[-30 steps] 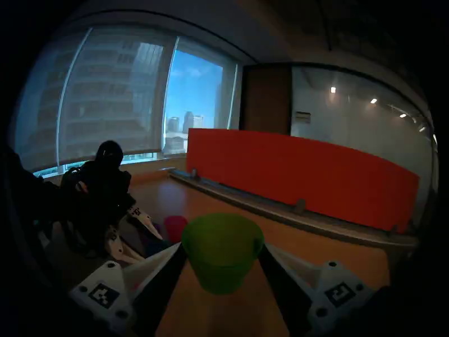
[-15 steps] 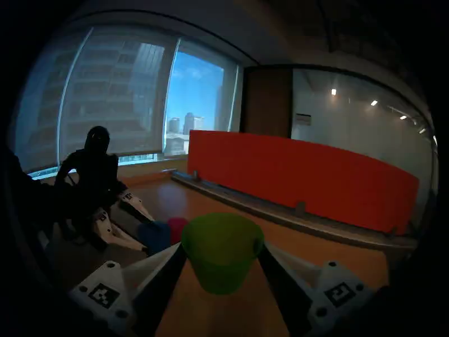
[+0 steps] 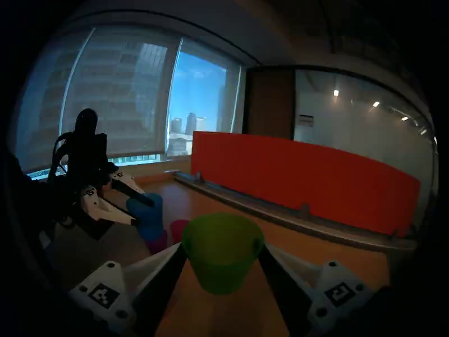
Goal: Pour water
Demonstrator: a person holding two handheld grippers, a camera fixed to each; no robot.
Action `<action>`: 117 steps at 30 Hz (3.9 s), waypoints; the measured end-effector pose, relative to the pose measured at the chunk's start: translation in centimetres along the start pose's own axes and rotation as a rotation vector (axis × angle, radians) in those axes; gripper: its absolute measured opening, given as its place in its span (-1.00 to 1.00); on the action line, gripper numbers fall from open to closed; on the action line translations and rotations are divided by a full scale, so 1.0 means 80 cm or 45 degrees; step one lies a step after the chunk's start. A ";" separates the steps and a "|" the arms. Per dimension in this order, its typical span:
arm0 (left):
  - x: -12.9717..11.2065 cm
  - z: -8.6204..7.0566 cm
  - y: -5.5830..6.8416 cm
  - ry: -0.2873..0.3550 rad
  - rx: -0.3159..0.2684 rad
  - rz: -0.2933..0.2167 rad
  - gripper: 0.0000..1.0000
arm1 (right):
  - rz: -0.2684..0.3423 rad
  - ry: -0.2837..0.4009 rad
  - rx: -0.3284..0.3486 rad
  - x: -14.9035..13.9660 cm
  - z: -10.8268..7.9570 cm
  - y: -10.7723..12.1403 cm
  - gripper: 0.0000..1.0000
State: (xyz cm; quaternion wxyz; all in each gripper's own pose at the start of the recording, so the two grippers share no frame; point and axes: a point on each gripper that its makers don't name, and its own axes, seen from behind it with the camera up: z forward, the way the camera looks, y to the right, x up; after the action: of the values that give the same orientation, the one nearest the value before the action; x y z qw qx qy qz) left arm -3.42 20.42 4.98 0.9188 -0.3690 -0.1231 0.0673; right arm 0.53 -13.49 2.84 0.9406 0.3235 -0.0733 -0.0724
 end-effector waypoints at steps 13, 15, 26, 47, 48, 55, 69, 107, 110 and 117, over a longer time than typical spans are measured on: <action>0.043 -0.034 -0.012 0.115 0.025 -0.027 0.67 | 0.000 0.005 0.021 0.005 0.005 -0.011 0.82; 0.047 -0.039 -0.013 0.127 0.028 -0.034 0.67 | 0.001 0.006 0.026 0.006 0.005 -0.014 0.82; 0.061 -0.058 -0.022 0.161 0.048 -0.044 0.67 | -0.009 0.014 0.048 0.015 0.013 -0.026 0.82; 0.078 -0.087 -0.039 0.192 0.102 -0.006 0.68 | -0.014 0.064 0.147 0.036 0.032 -0.067 0.82; 0.079 -0.088 -0.040 0.192 0.106 -0.001 0.68 | -0.014 0.066 0.154 0.037 0.033 -0.070 0.82; 0.089 -0.096 -0.045 0.207 0.129 0.022 0.68 | 0.000 0.079 0.198 0.038 0.041 -0.087 0.82; 0.109 -0.104 -0.044 0.253 0.152 0.062 0.68 | 0.020 0.091 0.278 0.041 0.059 -0.118 0.81; 0.154 -0.110 -0.044 0.331 0.262 0.402 0.69 | 0.040 0.064 0.454 0.022 0.080 -0.178 0.81; 0.159 -0.110 -0.045 0.334 0.273 0.425 0.69 | 0.038 0.059 0.462 0.021 0.080 -0.181 0.81; 0.169 -0.111 -0.041 0.336 0.284 0.491 0.69 | 0.035 0.056 0.485 0.021 0.080 -0.190 0.81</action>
State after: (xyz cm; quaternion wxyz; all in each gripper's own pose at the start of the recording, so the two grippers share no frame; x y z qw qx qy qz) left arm 12.11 15.10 3.46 0.9321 -0.2877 0.0784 0.2055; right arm -0.38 -29.49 -1.41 0.8646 0.4962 -0.0696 -0.0372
